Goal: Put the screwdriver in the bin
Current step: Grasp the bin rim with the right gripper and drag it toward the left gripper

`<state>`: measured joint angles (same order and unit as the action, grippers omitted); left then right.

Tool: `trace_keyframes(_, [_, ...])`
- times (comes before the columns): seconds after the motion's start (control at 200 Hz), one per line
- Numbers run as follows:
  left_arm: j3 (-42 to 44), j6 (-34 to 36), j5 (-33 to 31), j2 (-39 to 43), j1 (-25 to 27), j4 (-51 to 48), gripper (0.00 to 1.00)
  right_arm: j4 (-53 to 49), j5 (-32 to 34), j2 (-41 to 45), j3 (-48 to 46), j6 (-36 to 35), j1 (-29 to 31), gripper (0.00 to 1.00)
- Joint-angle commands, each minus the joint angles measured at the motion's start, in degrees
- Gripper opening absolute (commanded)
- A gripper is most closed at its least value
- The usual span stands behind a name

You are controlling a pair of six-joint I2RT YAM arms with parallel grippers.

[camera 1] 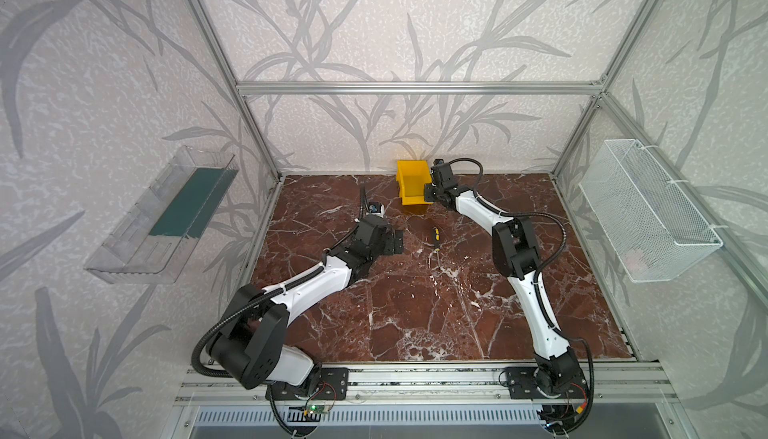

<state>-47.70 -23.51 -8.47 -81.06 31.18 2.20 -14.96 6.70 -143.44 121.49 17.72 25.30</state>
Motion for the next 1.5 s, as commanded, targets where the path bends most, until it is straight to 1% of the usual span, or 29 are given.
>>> trace_keyframes(0.0, [1.81,-4.34,-0.28,4.98,-0.46,-0.29,0.99,0.27,1.32,9.75,-4.46,-2.65,2.47,0.0])
trace_keyframes(0.15, [4.03,-8.09,0.35,11.54,-1.41,-2.85,0.99,1.0,3.59,21.37,-17.74,-2.07,6.79,0.0])
trace_keyframes(0.235, [6.9,-9.28,2.7,15.56,-2.11,-1.84,0.99,0.56,6.17,27.85,-26.61,0.11,9.49,0.0])
trace_keyframes(0.3, [9.38,-10.82,4.18,18.29,-2.69,-1.14,0.99,1.73,5.79,32.31,-33.7,2.14,11.11,0.0])
trace_keyframes(0.37, [11.84,-12.2,4.43,21.31,-2.97,-1.47,0.99,2.64,5.71,35.82,-39.98,3.73,13.37,0.0])
trace_keyframes(0.45, [14.43,-13.04,4.51,24.98,-3.22,-2.1,0.99,3.99,4.52,38.37,-45.89,3.86,16.35,0.0])
trace_keyframes(0.54, [17.3,-12.29,5.35,29.27,-3.43,-1.76,0.99,3.11,6.51,39.2,-49.59,3.86,19.34,0.0])
trace_keyframes(0.65, [20.14,-12.18,5.0,33.97,-3.5,-2.81,0.99,0.14,6.96,38.55,-50.68,5.94,20.13,0.0])
trace_keyframes(0.79, [22.45,-12.6,5.83,36.04,-3.59,-3.3,0.99,0.41,7.73,37.13,-51.64,5.52,20.57,0.0])
trace_keyframes(0.855, [23.27,-12.71,7.02,35.93,-3.6,-2.52,0.99,0.29,7.15,36.65,-51.39,4.99,20.66,0.03])
trace_keyframes(0.94, [23.58,-12.59,8.42,35.24,-3.59,-1.53,0.99,-0.9,6.99,37.11,-50.53,4.85,20.75,0.11])
trace_keyframes(1.035, [23.24,-12.07,9.79,33.92,-3.57,-0.23,0.99,-2.45,6.93,38.79,-49.08,4.03,20.74,0.25])
trace_keyframes(1.14, [22.6,-11.06,12.07,32.44,-3.63,2.28,0.99,-3.8,6.0,42.03,-47.75,2.75,20.75,0.34])
trace_keyframes(1.185, [22.24,-11.0,12.9,31.94,-3.65,3.22,0.99,-3.08,5.7,44.45,-48.53,2.18,20.6,0.4])
trace_keyframes(1.225, [21.91,-10.96,13.72,31.56,-3.63,4.03,0.99,-2.45,5.25,47.0,-49.28,2.15,20.17,0.48])
trace_keyframes(1.27, [21.37,-10.97,14.88,30.93,-3.65,5.29,0.99,-2.02,4.19,49.12,-49.94,2.68,18.91,0.54])
trace_keyframes(1.31, [20.75,-11.02,15.54,30.04,-3.55,6.1,0.99,-1.95,2.57,50.5,-50.46,3.46,17.27,0.58])
trace_keyframes(1.355, [20.01,-11.33,15.85,28.84,-3.36,6.58,0.99,-1.52,0.92,51.46,-51.22,4.22,15.12,0.6])
trace_keyframes(1.415, [19.15,-12.07,16.1,26.76,-2.91,7.54,0.99,-0.47,0.5,51.85,-52.46,4.26,12.76,0.61])
trace_keyframes(1.495, [18.2,-12.93,17.85,23.62,-2.18,9.94,0.99,0.3,0.4,51.45,-53.67,4.17,10.25,0.67])
